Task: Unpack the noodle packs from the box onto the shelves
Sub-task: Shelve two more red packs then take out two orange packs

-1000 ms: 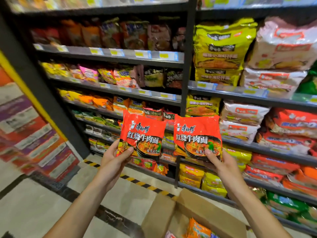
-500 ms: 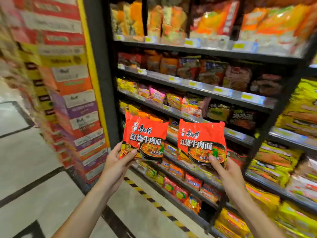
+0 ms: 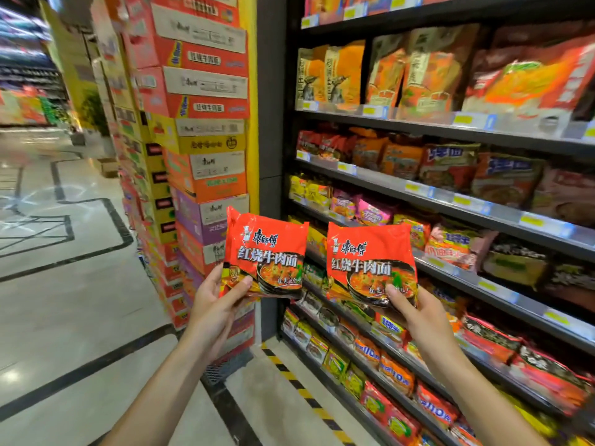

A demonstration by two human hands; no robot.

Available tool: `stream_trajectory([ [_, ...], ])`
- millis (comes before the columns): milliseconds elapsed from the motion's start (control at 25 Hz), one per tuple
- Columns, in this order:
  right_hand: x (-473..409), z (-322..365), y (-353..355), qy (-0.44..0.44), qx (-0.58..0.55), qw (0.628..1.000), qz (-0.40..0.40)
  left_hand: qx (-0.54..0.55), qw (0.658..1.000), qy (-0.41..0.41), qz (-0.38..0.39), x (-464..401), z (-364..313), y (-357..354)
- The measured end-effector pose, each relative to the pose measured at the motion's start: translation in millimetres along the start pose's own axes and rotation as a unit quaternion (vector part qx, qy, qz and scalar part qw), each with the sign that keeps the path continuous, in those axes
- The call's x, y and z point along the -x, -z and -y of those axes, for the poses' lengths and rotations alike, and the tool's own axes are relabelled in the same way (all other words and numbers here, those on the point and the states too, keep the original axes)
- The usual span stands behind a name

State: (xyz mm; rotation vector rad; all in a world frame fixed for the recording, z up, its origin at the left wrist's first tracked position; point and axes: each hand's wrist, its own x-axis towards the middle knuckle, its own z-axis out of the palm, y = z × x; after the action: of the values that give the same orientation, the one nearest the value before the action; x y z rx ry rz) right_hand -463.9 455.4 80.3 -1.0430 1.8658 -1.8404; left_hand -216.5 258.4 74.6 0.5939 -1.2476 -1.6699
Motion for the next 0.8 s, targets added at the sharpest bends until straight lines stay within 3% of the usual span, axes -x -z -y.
stream_trajectory([
  [200, -57.4, -16.9, -28.6, -0.002, -0.001, 1.0, 0.024, -0.014, 1.0, -0.006, -0.008, -56.0, 10.2, 9.7],
  [800, -323.1, -71.9, -52.8, 0.039, -0.028, 0.999, -0.023, 0.003, 0.999, -0.025, 0.02, -334.1, 49.0, -58.7],
])
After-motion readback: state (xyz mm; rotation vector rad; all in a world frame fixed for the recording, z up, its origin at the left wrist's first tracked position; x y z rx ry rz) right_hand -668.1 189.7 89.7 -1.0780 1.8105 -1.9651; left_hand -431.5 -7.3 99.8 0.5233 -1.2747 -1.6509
